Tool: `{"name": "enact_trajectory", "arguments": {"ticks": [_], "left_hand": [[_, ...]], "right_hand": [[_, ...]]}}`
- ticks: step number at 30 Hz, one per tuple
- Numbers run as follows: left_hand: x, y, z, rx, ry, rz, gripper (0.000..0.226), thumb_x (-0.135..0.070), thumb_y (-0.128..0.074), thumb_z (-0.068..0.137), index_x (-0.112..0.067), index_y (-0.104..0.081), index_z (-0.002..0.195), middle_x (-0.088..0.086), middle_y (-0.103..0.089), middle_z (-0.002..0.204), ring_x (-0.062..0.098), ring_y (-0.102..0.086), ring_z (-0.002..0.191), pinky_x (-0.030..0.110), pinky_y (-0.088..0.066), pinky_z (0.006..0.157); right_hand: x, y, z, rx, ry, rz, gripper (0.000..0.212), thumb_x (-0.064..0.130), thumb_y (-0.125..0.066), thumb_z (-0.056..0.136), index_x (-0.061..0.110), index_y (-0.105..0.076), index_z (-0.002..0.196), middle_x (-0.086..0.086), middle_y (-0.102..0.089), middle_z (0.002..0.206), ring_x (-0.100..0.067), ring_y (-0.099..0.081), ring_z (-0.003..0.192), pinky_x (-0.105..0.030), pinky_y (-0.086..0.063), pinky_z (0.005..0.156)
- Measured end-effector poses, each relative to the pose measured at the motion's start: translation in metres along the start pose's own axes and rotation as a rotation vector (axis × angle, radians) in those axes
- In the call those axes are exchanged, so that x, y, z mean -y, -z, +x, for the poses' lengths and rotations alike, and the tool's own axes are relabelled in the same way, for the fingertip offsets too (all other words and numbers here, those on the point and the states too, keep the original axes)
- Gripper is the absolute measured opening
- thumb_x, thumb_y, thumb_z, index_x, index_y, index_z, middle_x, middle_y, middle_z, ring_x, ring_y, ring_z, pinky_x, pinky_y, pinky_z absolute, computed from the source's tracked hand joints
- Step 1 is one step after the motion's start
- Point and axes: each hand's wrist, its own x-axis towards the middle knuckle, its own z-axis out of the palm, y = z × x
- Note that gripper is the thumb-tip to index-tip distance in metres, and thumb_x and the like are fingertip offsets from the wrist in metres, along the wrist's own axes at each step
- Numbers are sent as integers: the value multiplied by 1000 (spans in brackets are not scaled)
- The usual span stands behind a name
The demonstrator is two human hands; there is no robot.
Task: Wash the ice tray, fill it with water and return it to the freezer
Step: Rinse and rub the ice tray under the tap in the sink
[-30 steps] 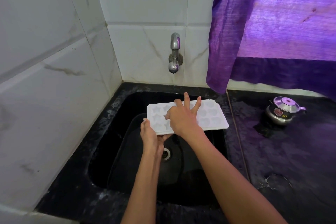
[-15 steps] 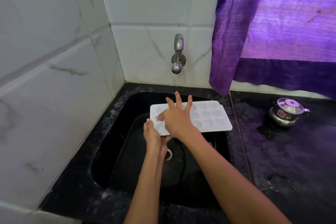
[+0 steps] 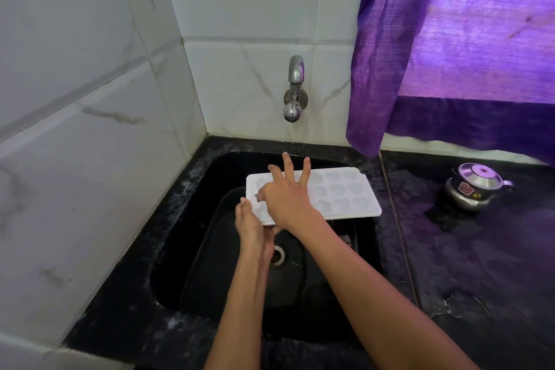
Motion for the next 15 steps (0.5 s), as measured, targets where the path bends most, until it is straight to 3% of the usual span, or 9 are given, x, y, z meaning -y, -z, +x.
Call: {"name": "enact_trajectory", "arguments": {"ticks": [5, 15], "left_hand": [[1, 1, 2, -10, 0, -2, 27, -34, -33, 103, -17, -51, 116, 8, -67, 96, 23, -66, 82, 38, -52, 58], [5, 6, 7, -16, -2, 9, 30, -34, -33, 103, -16, -49, 121, 8, -66, 97, 22, -66, 81, 35, -53, 52]], "right_hand": [[-1, -2, 2, -6, -12, 5, 27, 27, -49, 98, 28, -66, 120, -9, -27, 154, -37, 9, 147, -66, 15, 106], [-1, -8, -1, 22, -3, 38, 32, 23, -52, 97, 32, -61, 127, -9, -24, 155, -36, 9, 147, -66, 16, 106]]}}
